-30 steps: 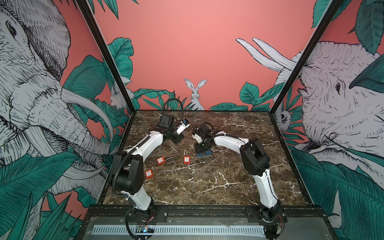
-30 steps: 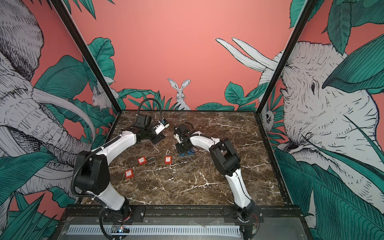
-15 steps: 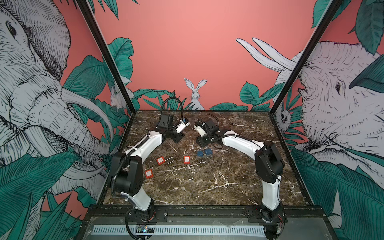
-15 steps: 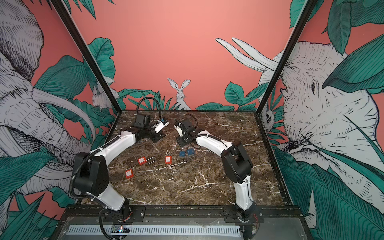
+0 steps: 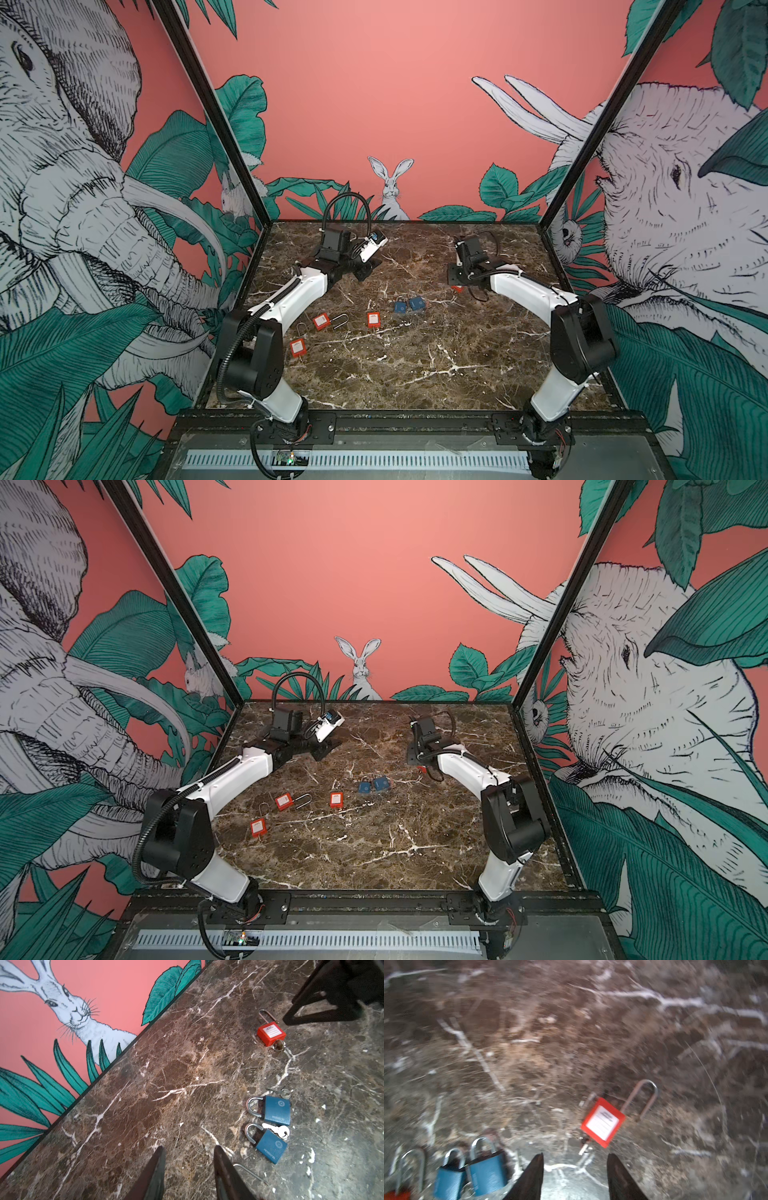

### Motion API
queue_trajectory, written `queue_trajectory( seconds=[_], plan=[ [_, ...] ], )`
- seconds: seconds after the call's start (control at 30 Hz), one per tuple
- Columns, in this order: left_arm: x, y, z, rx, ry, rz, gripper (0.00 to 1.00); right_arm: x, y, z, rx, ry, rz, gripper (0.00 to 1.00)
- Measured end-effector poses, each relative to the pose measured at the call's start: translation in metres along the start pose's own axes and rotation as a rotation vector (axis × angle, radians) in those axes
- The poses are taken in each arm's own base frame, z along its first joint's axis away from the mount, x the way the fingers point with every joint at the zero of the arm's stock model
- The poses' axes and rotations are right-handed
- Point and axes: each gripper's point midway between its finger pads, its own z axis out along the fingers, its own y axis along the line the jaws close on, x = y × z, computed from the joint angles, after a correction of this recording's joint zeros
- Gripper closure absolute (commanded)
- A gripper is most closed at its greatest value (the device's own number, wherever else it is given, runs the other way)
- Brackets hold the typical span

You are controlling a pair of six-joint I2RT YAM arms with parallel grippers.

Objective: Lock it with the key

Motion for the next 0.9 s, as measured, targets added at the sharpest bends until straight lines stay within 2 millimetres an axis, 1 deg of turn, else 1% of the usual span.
queue_trajectory(
  seconds=[0.07, 0.17, 0.2, 0.23, 0.33, 0.47, 0.7, 0.9],
  plan=[
    [-0.006, -0.004, 0.003, 0.002, -0.021, 0.017, 0.59, 0.007, -0.012, 0.006, 0.035, 0.023, 0.037, 0.29],
    [-0.014, -0.009, 0.009, 0.010, -0.051, 0.036, 0.59, 0.011, -0.012, 0.010, 0.058, 0.037, 0.052, 0.15],
    [-0.015, -0.011, 0.011, 0.014, -0.055, 0.039, 0.59, 0.010, -0.010, 0.012, 0.065, 0.041, 0.052, 0.12],
    [-0.014, -0.011, 0.013, 0.016, -0.056, 0.040, 0.59, 0.009, -0.010, 0.014, 0.072, 0.043, 0.056, 0.12],
    [-0.007, -0.012, 0.021, 0.026, -0.042, 0.033, 0.59, 0.005, -0.009, 0.023, 0.101, 0.041, 0.074, 0.11],
    [0.001, -0.013, 0.028, 0.035, -0.021, 0.025, 0.59, 0.006, -0.014, 0.037, 0.147, 0.056, 0.098, 0.12],
    [0.002, -0.009, 0.028, 0.013, -0.012, 0.027, 0.59, 0.005, -0.021, 0.051, 0.172, 0.058, 0.159, 0.19],
    [-0.005, -0.003, 0.028, -0.004, -0.022, 0.036, 0.59, 0.008, -0.022, 0.066, 0.171, 0.073, 0.193, 0.25]
  ],
)
